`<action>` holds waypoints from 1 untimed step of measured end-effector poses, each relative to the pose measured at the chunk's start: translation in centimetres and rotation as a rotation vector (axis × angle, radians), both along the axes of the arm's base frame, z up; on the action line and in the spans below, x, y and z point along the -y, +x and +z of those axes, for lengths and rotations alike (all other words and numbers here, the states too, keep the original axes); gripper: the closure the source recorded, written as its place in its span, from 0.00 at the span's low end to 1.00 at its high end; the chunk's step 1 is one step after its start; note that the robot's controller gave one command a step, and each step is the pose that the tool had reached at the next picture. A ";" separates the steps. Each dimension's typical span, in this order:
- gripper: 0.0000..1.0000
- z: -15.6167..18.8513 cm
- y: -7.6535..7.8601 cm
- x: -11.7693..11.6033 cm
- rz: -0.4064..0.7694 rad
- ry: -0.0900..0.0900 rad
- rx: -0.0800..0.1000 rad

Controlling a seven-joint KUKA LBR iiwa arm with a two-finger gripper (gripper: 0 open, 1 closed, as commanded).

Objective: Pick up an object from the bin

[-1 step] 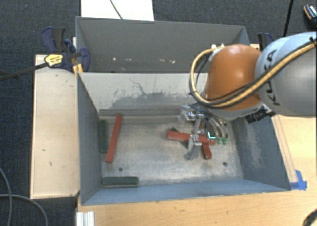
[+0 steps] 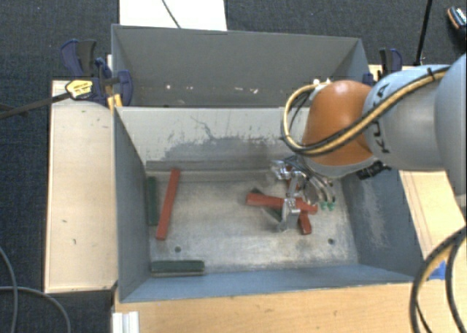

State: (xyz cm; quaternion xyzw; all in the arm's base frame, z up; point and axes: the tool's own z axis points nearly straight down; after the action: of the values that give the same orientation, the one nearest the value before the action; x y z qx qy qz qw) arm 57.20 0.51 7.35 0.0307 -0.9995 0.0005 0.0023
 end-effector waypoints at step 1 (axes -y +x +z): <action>1.00 0.4 0.1 -0.3 0.000 0.002 0.005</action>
Offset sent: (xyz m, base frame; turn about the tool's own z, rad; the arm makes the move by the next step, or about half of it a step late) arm 0.0000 0.0000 0.0000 0.0000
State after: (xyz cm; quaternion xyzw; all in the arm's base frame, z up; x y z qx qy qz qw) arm 57.27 0.76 7.78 0.0307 -0.9995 -0.0004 0.0000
